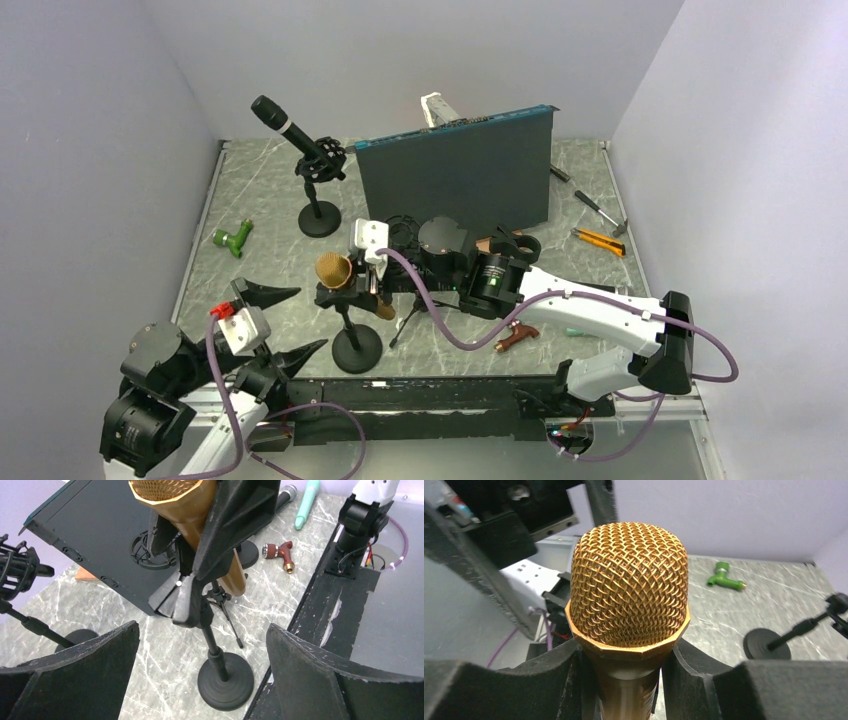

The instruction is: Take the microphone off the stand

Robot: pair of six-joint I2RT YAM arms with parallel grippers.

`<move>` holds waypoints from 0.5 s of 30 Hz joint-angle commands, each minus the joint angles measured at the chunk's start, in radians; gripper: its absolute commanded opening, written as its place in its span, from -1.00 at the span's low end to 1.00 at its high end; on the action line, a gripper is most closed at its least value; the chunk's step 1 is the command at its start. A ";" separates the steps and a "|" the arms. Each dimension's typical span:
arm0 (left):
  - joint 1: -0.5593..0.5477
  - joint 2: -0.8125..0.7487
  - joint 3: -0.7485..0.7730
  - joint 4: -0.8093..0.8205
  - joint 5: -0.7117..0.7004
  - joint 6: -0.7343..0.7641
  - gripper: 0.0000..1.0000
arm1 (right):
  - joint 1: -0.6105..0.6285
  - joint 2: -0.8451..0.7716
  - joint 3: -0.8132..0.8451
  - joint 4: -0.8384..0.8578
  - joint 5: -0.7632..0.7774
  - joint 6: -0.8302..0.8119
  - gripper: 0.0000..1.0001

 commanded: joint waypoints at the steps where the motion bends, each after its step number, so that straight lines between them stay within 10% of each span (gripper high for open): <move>1: 0.000 -0.005 -0.023 0.047 0.065 0.136 0.99 | -0.024 -0.002 -0.004 0.008 -0.222 -0.082 -1.00; 15: 0.000 0.088 -0.116 0.224 0.070 0.126 0.99 | -0.083 0.021 0.023 -0.048 -0.307 -0.091 -1.00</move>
